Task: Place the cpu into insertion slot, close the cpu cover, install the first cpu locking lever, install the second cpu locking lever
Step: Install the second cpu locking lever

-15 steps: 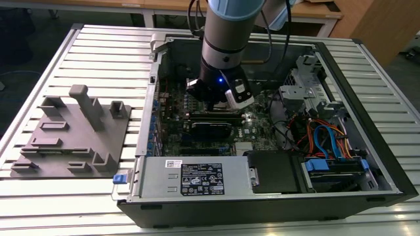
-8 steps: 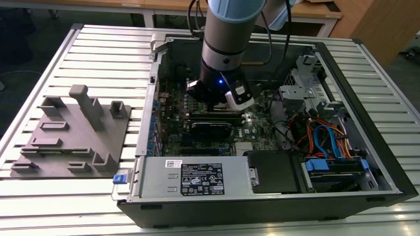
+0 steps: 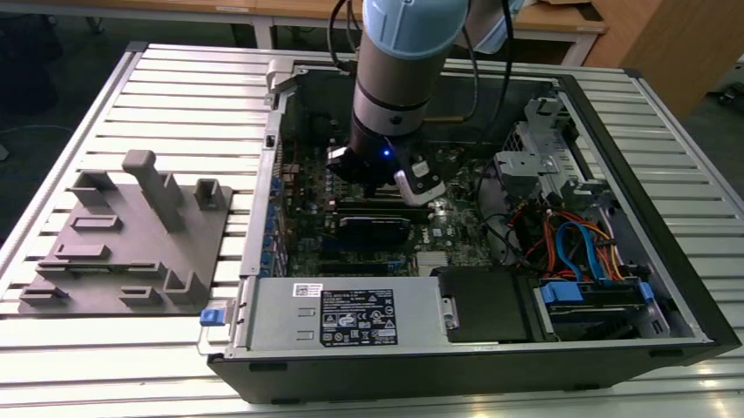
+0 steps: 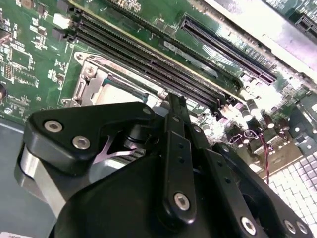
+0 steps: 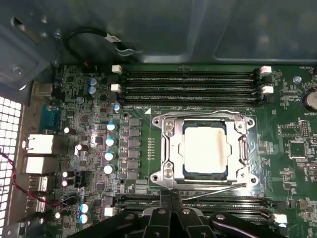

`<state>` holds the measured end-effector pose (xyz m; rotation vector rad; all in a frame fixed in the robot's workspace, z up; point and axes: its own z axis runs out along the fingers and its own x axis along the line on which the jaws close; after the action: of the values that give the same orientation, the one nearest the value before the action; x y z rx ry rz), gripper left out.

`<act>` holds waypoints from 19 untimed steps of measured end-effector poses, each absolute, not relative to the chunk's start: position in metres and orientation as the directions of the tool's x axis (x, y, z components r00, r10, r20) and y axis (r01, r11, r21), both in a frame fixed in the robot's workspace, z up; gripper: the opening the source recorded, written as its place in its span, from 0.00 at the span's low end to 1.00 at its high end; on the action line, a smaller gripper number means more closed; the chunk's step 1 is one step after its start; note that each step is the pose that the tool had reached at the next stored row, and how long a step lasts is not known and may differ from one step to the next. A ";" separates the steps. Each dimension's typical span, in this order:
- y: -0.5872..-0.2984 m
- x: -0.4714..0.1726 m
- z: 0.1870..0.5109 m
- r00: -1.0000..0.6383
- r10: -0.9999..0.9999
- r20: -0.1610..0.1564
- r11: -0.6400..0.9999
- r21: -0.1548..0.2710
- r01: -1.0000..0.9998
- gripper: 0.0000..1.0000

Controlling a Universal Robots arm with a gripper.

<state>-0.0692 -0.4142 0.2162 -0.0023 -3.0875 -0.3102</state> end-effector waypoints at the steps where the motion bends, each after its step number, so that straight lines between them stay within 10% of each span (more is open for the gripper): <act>1: -0.416 -0.069 0.215 -0.999 -0.002 0.038 0.979 0.202 0.005 0.11; 19: -0.425 -0.077 0.199 -0.999 -0.005 0.038 0.966 0.258 0.005 0.11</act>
<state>-0.0769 -0.4247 0.1989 -0.0004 -3.0768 -0.4042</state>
